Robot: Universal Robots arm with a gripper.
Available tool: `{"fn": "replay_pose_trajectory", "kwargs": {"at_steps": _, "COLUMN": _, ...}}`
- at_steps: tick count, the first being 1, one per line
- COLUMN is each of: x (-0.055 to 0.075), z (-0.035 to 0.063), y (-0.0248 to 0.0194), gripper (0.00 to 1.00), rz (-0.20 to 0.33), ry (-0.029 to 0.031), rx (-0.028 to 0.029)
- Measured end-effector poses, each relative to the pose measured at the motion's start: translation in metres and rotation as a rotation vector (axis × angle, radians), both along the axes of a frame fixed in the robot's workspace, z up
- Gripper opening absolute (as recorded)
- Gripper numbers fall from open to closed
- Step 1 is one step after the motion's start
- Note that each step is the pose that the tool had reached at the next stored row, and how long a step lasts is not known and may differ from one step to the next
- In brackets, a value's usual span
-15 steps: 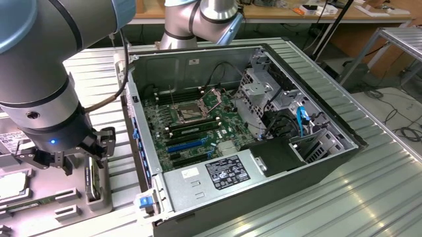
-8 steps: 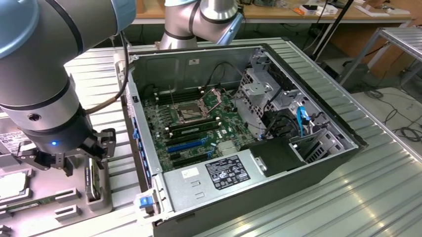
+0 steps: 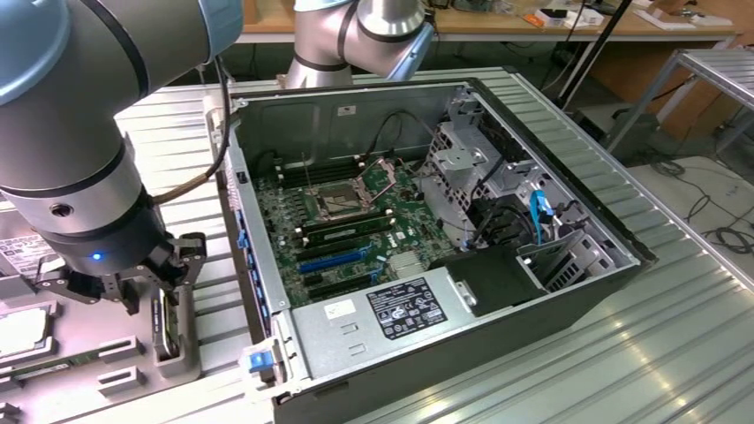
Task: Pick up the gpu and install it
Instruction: 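Pick up the gpu and move the gpu toward the slot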
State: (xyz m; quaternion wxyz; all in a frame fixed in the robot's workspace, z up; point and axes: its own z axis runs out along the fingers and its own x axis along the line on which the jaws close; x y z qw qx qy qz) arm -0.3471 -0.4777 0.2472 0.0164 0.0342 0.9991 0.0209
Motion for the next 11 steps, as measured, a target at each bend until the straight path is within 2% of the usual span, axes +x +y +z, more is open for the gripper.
{"fn": "replay_pose_trajectory", "kwargs": {"at_steps": 11, "x": 0.0045, "z": 0.0000, "y": 0.0000, "gripper": 0.45, "rz": 0.000, "ry": 0.0000, "rx": 0.0000}}
